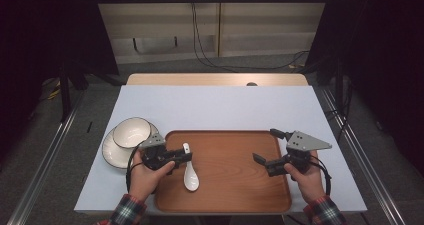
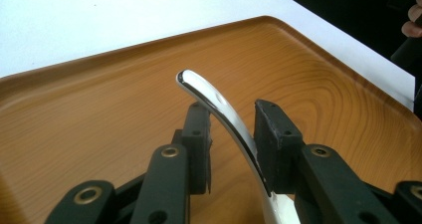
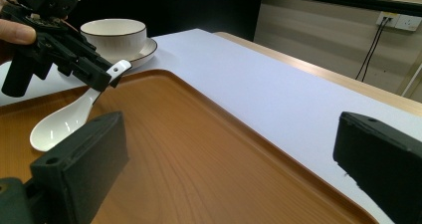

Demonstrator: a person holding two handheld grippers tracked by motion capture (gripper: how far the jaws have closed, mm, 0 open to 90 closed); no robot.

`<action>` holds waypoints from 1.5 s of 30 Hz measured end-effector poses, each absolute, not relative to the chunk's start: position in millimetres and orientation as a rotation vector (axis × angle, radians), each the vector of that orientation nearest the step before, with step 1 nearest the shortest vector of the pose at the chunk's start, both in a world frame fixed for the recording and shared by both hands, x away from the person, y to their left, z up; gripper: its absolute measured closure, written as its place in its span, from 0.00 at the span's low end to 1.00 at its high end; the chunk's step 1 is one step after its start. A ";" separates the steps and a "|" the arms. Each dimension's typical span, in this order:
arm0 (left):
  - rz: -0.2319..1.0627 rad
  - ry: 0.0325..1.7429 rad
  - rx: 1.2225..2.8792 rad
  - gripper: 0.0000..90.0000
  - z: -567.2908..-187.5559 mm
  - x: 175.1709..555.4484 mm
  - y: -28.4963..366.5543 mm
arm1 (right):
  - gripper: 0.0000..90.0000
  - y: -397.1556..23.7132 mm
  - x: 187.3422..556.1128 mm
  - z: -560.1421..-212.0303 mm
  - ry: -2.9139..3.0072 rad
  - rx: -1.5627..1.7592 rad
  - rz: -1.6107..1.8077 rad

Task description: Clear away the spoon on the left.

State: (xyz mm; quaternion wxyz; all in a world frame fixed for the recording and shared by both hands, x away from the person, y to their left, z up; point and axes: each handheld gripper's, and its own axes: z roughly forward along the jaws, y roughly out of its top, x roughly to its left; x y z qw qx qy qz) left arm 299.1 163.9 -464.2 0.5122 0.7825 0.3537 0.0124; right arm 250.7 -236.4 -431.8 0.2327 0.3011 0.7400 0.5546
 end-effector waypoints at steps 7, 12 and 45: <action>0.027 0.861 1.901 0.73 -465.6 300.1 163.9 | 0.00 -236.0 250.8 -431.9 2.038 0.819 1.519; 0.035 0.884 1.919 0.70 -467.0 300.7 164.1 | 0.00 -236.3 250.8 -431.8 2.035 0.823 1.518; 0.081 0.911 1.904 0.57 -460.1 301.8 167.9 | 0.00 -236.5 251.0 -431.9 2.034 0.821 1.522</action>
